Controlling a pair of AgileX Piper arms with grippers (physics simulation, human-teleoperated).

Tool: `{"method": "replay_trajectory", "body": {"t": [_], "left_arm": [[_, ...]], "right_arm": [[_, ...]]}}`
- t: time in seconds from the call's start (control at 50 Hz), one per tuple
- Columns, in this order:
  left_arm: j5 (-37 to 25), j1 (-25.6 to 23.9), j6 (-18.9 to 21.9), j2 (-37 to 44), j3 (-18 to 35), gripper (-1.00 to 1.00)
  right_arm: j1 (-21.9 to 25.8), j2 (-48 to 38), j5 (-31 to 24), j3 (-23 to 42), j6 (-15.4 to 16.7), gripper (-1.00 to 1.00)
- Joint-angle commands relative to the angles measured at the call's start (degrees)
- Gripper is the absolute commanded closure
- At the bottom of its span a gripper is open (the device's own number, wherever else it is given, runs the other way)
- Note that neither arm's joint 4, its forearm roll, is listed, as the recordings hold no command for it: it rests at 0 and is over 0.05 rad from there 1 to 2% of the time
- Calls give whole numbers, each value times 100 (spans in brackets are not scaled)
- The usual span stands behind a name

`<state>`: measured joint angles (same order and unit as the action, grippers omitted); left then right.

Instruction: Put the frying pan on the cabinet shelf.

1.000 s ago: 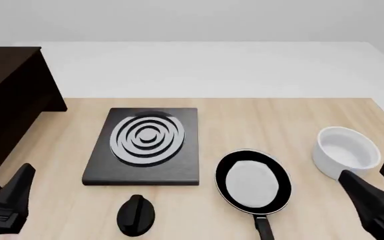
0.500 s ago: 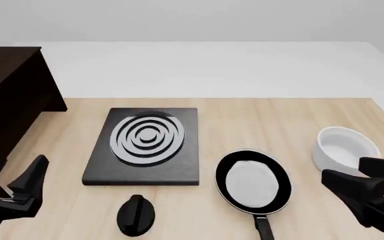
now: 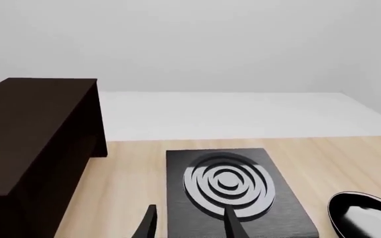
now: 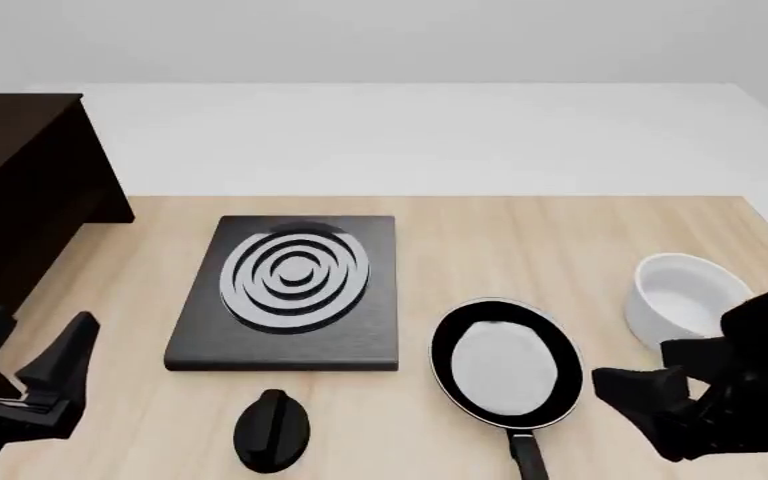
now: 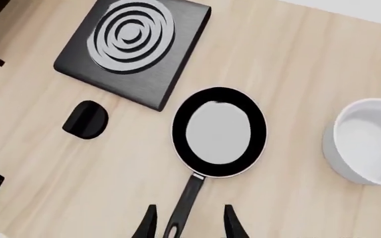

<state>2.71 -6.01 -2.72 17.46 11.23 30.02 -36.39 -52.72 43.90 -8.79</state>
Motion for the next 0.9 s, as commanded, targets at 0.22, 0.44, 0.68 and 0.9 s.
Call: {"method": "replay_trajectory", "body": {"t": [0.22, 0.44, 0.68, 0.9], "left_arm": [[-177, -40, 4, -223, -66, -100], [-53, -26, -33, -80, -42, -100], [33, -95, -21, 25, -42, -100], [65, -190, 3, 86, -18, -100]], "right_arm": [[363, -408, 679, -973, -260, -100], [333, -625, 1035, -1230, -319, -100], [355, -1006, 1450, -1464, -445, -100], [406, -1238, 1765, -1724, -534, -100]]}}
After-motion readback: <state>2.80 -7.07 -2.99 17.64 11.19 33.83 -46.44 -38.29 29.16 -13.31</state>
